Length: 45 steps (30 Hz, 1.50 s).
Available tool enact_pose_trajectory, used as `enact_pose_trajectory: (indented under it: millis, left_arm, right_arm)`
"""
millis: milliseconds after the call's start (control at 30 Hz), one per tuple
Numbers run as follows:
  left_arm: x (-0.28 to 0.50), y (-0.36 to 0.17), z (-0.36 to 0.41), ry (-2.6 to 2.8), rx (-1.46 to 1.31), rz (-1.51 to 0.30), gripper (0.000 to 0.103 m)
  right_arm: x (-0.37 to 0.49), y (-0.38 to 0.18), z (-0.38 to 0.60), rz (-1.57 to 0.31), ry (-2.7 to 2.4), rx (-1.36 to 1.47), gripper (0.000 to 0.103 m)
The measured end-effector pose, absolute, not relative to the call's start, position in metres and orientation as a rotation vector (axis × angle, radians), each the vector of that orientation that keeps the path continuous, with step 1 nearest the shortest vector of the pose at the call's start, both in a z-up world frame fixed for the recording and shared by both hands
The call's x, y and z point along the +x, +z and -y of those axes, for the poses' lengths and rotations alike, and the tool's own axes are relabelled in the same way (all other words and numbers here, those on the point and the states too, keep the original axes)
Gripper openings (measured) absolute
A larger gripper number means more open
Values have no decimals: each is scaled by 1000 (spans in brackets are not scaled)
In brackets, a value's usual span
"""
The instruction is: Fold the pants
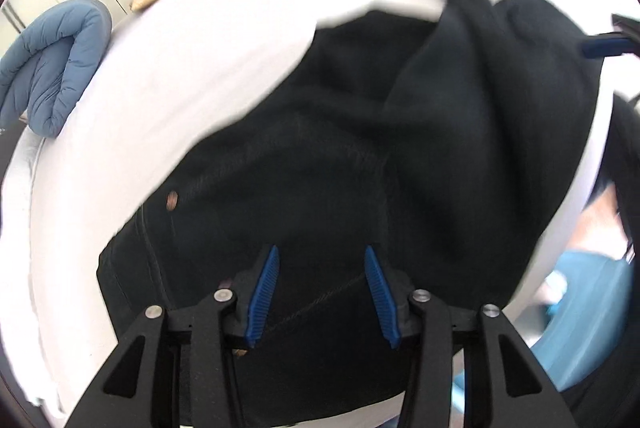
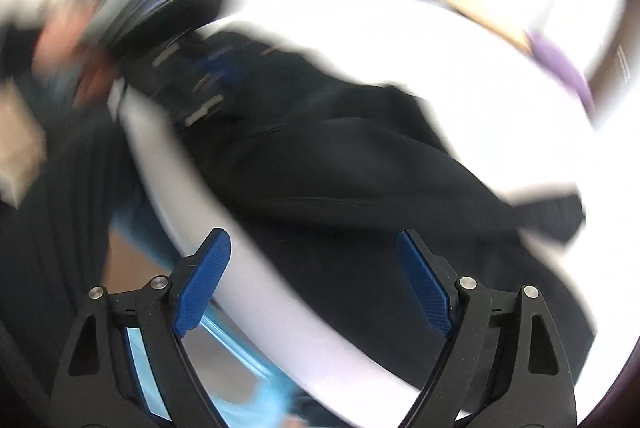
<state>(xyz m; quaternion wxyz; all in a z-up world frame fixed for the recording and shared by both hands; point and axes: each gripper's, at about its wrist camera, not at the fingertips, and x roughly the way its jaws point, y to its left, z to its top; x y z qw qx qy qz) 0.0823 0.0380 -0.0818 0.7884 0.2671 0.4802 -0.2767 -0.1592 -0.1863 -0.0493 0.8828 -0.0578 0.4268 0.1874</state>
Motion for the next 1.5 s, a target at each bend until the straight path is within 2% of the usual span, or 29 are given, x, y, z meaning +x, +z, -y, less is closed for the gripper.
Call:
enact_pose_trajectory:
  millis: [100,200,267,400,567,1000,1133,1200,1267,1300,1367,1500]
  left_arm:
    - [86,-82,-21,-597,524,-1056,49]
    - [98,-108,-18,-578,469,-1146,49]
    - [103,-118,-26,-566,377,-1175,49]
    - [105,-120,-30,-557,308,-1173,49]
    - [120,-122,-35,-560,252,-1196,49]
    - [103,-126,-46,-562,262,-1180,50]
    - [102,-126,-45,-560,264,-1177,50]
    - [102,-127,-45,-558,263,-1175,50]
    - [102,-126,-45,-558,263,-1175,50]
    - [102,-126,-45,-558,264,-1175,50]
    - [102,-127,-45,-559,267,-1174,51]
    - [102,-127,-45,-561,268,-1172,51]
  right_arm:
    - [-127,-41,282,-889,254,259,85]
    - [-106,-45,383,-797,167,685,85]
    - [-92,-55,433,-771,91,850,85]
    - [-63,-76,478,-756,12,983,84]
    - [-34,-115,498,-788,-67,1137,64]
    - [-10,-156,489,-794,-36,1266,62]
    - [-7,-158,499,-776,-57,1288,31]
    - [-3,-155,499,-768,-56,1249,26]
    - [0,-148,497,-751,-49,1222,13]
    - [1,-144,496,-745,-56,1211,12]
    - [4,-136,495,-731,-58,1179,3]
    - [5,-111,486,-738,-74,1048,2]
